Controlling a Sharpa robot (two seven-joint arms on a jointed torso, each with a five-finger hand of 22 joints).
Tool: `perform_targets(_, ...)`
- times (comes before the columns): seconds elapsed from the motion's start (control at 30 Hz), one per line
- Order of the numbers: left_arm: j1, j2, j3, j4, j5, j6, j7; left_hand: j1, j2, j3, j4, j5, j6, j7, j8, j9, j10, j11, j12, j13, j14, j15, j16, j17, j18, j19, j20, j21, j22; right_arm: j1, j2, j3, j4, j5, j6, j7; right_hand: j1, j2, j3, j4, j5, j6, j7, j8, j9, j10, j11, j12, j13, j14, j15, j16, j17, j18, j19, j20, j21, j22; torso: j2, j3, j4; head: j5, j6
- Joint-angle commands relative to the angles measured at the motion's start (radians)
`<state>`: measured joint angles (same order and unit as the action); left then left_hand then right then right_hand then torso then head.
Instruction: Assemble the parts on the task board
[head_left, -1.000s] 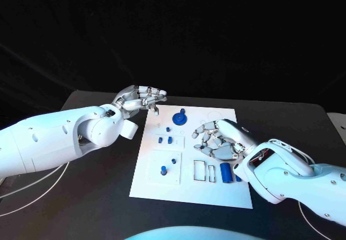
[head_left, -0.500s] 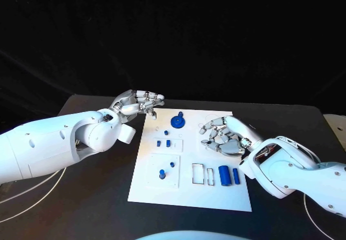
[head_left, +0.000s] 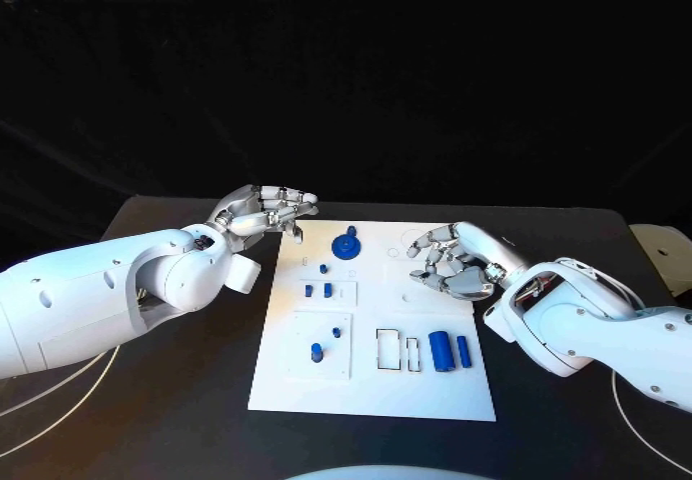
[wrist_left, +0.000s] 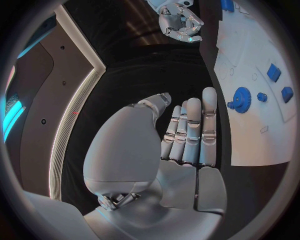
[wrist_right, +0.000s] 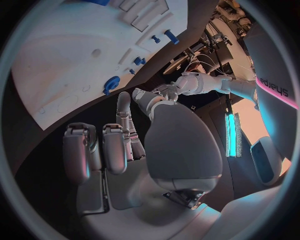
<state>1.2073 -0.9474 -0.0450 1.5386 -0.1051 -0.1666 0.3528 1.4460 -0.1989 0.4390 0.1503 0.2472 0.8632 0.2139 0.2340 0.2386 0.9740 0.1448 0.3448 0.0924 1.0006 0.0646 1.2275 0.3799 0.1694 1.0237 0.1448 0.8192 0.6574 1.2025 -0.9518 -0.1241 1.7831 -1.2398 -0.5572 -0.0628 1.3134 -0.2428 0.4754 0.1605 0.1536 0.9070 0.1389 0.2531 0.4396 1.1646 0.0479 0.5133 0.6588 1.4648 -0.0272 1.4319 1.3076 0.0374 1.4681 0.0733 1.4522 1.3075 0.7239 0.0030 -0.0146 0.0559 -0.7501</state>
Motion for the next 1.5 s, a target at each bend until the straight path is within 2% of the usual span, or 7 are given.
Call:
perform_targets(0.03,0.000,0.000,0.000,0.003,0.001,0.016,0.010,-0.007,-0.004,0.001,-0.005,-0.006,-0.005,-0.001,0.004,0.001,-0.005,-0.001,0.003,0.002,-0.007,0.002,-0.006,-0.001,0.015,0.001,0.007,-0.003,-0.001,0.003,-0.027,0.000,0.024,-0.113,0.128,-0.039,-0.019,-0.019,-0.020,0.013,0.010,-0.020,0.004,-0.014,-0.005,-0.003,0.007,-0.008,-0.002,0.057,0.005,0.001,0.031,-0.014,0.070,0.003,0.000,0.229,0.000,0.0001,-0.0019,-0.012,-0.002)
perform_targets(0.27,0.000,-0.004,-0.001,0.004,0.001,0.015,0.009,-0.007,-0.004,0.001,-0.005,-0.006,-0.004,-0.001,0.005,0.001,-0.004,-0.001,0.005,0.002,-0.007,0.002,-0.006,-0.001,0.015,0.001,0.007,-0.004,-0.001,0.006,-0.108,-0.005,0.098,-0.184,0.195,-0.147,-0.081,-0.011,-0.102,0.096,0.011,0.023,-0.015,0.012,0.008,0.058,-0.008,0.043,0.033,0.058,-0.005,0.003,0.030,-0.018,0.078,0.000,0.026,0.237,-0.001,0.0006,-0.0028,-0.033,-0.007)
perform_targets(0.4,0.000,-0.006,-0.002,0.005,0.001,0.013,0.009,-0.007,-0.004,0.001,-0.005,-0.006,-0.004,-0.001,0.005,0.001,-0.004,-0.001,0.005,0.002,-0.007,0.002,-0.006,-0.001,0.015,0.001,0.007,-0.004,-0.001,0.005,-0.169,-0.013,0.152,-0.170,0.203,-0.243,-0.108,0.017,-0.200,0.129,0.019,0.050,-0.034,0.057,0.048,0.173,-0.025,0.440,0.390,0.067,-0.020,0.026,0.062,-0.026,0.088,-0.016,0.063,0.248,-0.002,-0.0007,-0.0061,-0.040,-0.011)
perform_targets(0.47,0.000,-0.007,-0.002,0.005,0.001,0.012,0.010,-0.008,-0.004,0.000,-0.004,-0.006,-0.003,-0.001,0.005,0.001,-0.004,-0.001,0.005,0.002,-0.007,0.001,-0.006,-0.001,0.015,0.001,0.007,-0.004,-0.001,0.003,-0.196,-0.018,0.178,-0.158,0.206,-0.289,-0.148,0.044,-0.275,0.130,0.085,0.046,-0.041,0.082,0.086,0.230,-0.030,0.647,0.576,0.073,-0.025,0.044,0.088,-0.030,0.094,-0.021,0.085,0.254,-0.003,-0.0018,-0.0073,-0.041,-0.013)
perform_targets(0.53,0.000,-0.007,-0.002,0.006,0.001,0.012,0.010,-0.008,-0.004,0.000,-0.004,-0.006,-0.003,-0.001,0.005,0.001,-0.004,-0.001,0.005,0.002,-0.007,0.001,-0.006,-0.001,0.015,0.001,0.007,-0.004,-0.001,0.000,-0.212,-0.022,0.196,-0.149,0.207,-0.323,-0.147,0.056,-0.303,0.131,0.088,0.043,-0.043,0.093,0.103,0.250,-0.032,0.717,0.638,0.076,-0.026,0.053,0.103,-0.032,0.096,-0.022,0.091,0.256,-0.004,-0.0025,-0.0084,-0.042,-0.015)
perform_targets(0.9,0.000,-0.008,-0.003,0.008,0.001,0.009,0.010,-0.008,-0.004,0.000,-0.004,-0.006,-0.003,-0.001,0.005,0.001,-0.004,-0.001,0.005,0.002,-0.007,0.001,-0.006,-0.001,0.015,0.001,0.007,-0.004,-0.001,-0.032,-0.236,-0.032,0.246,-0.137,0.189,-0.437,-0.178,0.101,-0.369,0.133,0.087,0.045,-0.048,0.110,0.136,0.278,-0.035,0.799,0.713,0.081,-0.029,0.070,0.129,-0.035,0.100,-0.025,0.109,0.261,-0.003,-0.0049,-0.0060,-0.051,-0.016)
perform_targets(1.5,0.000,-0.009,-0.003,0.009,0.001,0.008,0.010,-0.009,-0.003,0.000,-0.004,-0.006,-0.003,-0.002,0.006,0.002,-0.004,-0.002,0.007,0.002,-0.007,0.001,-0.006,-0.002,0.015,0.001,0.007,-0.004,-0.002,-0.106,-0.175,-0.038,0.220,-0.161,0.177,-0.462,-0.167,0.100,-0.380,0.130,0.081,0.040,-0.048,0.108,0.140,0.271,-0.035,0.790,0.708,0.081,-0.029,0.074,0.135,-0.035,0.100,-0.025,0.108,0.260,-0.002,-0.0009,-0.0064,-0.064,-0.030)
